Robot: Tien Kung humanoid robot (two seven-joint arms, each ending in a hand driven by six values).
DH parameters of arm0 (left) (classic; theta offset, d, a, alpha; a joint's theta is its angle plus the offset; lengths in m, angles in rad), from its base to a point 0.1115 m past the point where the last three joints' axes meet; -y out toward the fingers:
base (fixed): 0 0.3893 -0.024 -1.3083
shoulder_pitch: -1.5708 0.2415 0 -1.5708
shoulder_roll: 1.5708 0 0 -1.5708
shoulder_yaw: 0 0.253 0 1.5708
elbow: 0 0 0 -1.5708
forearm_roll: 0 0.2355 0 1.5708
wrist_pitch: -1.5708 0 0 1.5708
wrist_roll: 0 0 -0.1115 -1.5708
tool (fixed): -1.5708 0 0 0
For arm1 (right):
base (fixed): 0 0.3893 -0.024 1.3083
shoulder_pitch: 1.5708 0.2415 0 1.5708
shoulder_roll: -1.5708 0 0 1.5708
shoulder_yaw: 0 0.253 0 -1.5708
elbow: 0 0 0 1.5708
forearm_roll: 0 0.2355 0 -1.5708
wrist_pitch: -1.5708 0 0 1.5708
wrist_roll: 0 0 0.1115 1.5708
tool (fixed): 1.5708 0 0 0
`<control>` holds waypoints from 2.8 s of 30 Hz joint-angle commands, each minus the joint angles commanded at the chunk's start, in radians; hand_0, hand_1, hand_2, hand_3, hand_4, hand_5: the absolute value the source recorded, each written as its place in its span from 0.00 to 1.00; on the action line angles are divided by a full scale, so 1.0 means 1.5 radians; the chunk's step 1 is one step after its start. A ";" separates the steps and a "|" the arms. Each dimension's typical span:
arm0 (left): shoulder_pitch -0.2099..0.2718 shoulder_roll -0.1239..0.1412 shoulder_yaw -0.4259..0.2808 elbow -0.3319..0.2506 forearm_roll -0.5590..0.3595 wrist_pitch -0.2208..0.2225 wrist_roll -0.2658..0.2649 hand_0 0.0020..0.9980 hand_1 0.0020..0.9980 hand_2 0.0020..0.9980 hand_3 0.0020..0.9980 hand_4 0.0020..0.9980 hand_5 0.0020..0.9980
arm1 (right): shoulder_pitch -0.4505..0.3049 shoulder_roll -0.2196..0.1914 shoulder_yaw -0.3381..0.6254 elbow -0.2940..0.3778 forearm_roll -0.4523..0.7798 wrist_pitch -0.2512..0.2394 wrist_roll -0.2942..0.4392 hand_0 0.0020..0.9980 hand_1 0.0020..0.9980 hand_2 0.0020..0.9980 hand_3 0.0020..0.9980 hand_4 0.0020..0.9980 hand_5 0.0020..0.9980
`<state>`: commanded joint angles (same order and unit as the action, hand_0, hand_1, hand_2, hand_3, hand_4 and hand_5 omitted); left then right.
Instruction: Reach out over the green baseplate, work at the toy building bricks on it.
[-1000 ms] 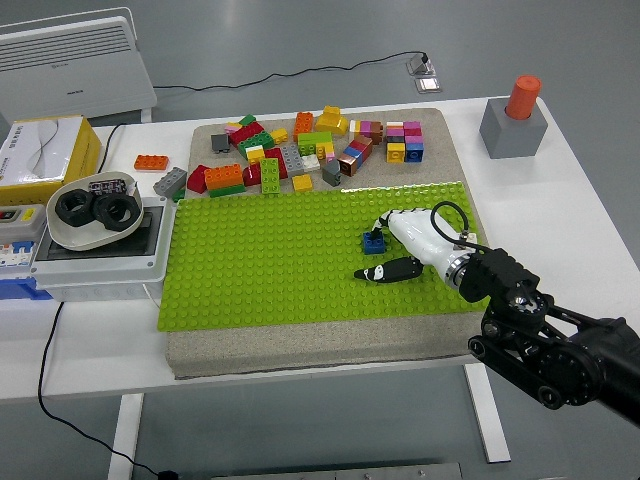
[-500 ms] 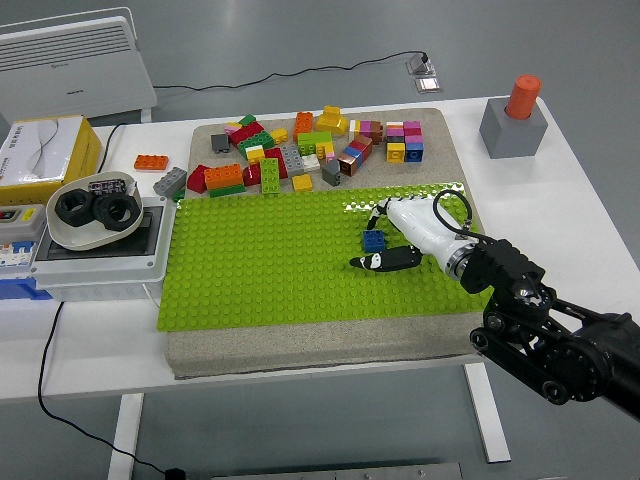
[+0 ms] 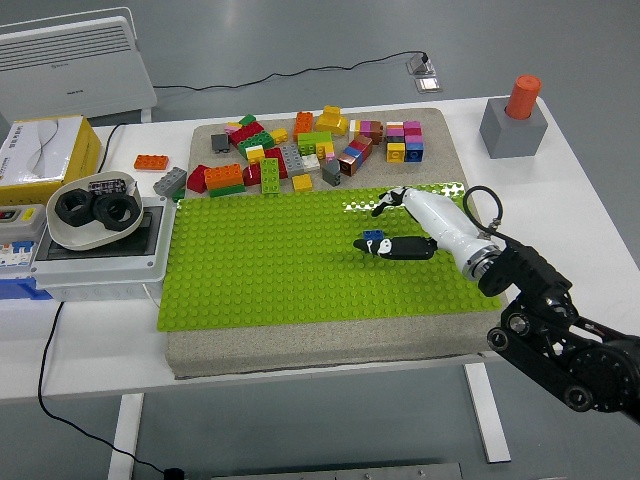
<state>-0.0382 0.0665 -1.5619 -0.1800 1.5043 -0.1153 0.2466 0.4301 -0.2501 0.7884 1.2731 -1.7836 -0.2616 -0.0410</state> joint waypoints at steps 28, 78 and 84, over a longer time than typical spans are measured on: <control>0.010 -0.010 0.002 0.000 0.009 0.018 -0.036 0.78 0.70 0.71 0.78 0.73 0.83 | -0.108 0.002 0.086 0.036 0.173 -0.072 0.146 0.60 0.50 0.57 0.52 0.74 0.42; 0.003 -0.006 0.034 0.000 0.011 0.093 -0.101 0.76 0.69 0.69 0.69 0.69 0.63 | -0.135 0.006 0.139 0.063 0.075 -0.070 0.124 0.67 0.64 0.69 0.51 0.74 0.41; 0.002 -0.003 0.029 0.000 0.019 0.093 -0.087 0.76 0.69 0.68 0.65 0.68 0.63 | -0.132 0.003 0.140 0.061 0.075 -0.071 0.122 0.67 0.64 0.70 0.47 0.74 0.38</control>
<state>-0.0357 0.0619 -1.5183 -0.1800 1.5332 0.0249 0.1159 0.2324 -0.2458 0.9990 1.3653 -1.6704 -0.3683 0.1420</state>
